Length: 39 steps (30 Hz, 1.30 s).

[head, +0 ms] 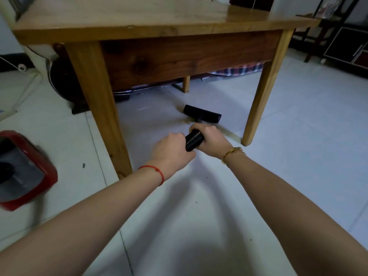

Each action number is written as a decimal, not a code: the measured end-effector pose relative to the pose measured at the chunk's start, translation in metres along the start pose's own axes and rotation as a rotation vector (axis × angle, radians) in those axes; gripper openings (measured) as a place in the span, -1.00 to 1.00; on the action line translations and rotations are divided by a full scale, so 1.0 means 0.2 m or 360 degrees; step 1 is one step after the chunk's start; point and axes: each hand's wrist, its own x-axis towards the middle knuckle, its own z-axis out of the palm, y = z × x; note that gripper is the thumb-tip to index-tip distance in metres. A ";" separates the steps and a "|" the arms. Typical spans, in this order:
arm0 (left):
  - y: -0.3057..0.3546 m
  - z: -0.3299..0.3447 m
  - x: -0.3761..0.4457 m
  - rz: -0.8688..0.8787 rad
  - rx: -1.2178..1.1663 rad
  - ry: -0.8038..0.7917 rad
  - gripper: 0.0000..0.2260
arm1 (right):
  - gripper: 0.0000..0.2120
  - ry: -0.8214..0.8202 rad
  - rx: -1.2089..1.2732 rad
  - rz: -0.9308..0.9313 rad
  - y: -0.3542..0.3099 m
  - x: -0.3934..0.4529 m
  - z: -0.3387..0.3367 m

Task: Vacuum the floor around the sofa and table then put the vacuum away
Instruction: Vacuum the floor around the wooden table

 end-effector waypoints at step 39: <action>-0.20 0.05 -0.02 -0.0200 0.0101 0.0216 -0.85 | -0.65 -0.0227 0.0035 -0.0179 -0.12 0.20 0.19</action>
